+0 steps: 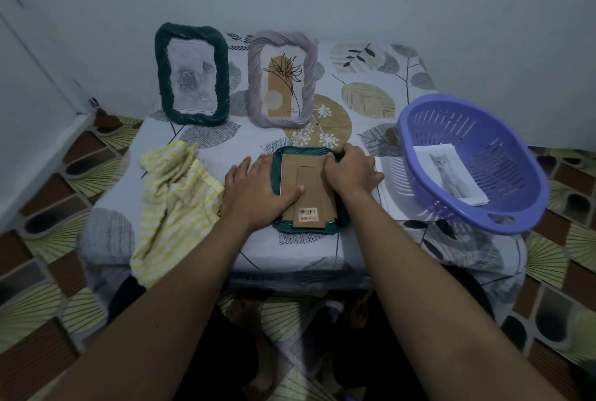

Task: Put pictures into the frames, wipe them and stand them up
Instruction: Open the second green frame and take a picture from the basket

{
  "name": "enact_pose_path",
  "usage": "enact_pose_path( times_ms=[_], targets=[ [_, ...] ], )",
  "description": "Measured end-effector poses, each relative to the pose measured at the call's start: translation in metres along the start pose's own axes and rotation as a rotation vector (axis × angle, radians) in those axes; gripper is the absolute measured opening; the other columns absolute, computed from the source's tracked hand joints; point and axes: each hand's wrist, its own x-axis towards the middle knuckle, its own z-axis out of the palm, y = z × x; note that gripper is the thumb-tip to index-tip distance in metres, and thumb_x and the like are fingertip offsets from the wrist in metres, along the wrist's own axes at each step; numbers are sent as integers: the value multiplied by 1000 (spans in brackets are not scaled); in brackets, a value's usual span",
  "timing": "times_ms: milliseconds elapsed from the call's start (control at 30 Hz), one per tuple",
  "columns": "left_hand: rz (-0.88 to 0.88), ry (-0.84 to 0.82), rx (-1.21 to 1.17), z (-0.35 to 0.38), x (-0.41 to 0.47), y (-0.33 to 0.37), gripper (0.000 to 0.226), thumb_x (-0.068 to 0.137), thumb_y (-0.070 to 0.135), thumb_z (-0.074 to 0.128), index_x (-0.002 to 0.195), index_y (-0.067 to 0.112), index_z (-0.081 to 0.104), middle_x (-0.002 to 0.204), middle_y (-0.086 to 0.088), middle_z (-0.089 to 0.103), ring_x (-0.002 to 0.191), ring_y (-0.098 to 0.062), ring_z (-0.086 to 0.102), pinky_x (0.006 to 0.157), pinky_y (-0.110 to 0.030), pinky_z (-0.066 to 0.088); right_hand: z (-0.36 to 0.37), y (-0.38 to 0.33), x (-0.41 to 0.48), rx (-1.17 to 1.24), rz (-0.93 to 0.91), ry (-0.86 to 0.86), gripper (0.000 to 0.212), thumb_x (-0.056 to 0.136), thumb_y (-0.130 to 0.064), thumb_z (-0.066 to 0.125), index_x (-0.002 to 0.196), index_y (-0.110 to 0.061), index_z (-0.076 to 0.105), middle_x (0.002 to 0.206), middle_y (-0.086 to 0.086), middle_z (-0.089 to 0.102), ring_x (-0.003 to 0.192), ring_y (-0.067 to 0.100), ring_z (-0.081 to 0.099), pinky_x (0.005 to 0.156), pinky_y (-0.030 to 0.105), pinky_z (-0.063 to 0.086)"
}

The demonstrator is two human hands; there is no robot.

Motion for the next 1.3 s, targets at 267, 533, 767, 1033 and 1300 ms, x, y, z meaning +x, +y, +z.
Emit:
enact_pose_path(
  times_ms=[267,533,767,1033,1300],
  targets=[
    [3,13,-2,-2,-2,3,96,78,86,36,151,24,29,156,1,37,146,-28,26,118,-50,16,-3,1,0,-6,-7,-12,26,98,-23,46,113,-29,66,123,-1,62,124,26,45,99,45,28],
    [-4,2,-7,-1,0,1,99,75,89,33,151,25,29,156,2,37,146,-27,26,118,-51,16,-2,3,1,-24,-8,13,24,99,-23,48,112,-30,68,117,-2,67,122,25,49,97,43,30],
    [-1,10,-13,-3,-2,2,98,76,87,35,151,24,29,156,0,37,146,-28,26,119,-50,16,-15,7,-11,-25,-148,-179,41,99,-36,42,135,-20,55,137,10,57,132,34,42,106,46,29],
    [14,-15,-35,-2,-2,1,101,77,89,33,153,22,27,158,-2,35,147,-30,24,121,-49,14,-11,31,-57,-169,-412,-287,53,106,-43,30,157,-37,18,168,2,4,154,26,2,120,51,8],
    [107,126,-110,-3,-8,3,87,83,74,54,142,11,41,143,-8,49,134,-31,38,115,-46,30,1,40,-69,-246,-430,-269,50,106,-48,21,156,-46,16,168,-1,6,154,26,4,123,47,0]
  ],
)
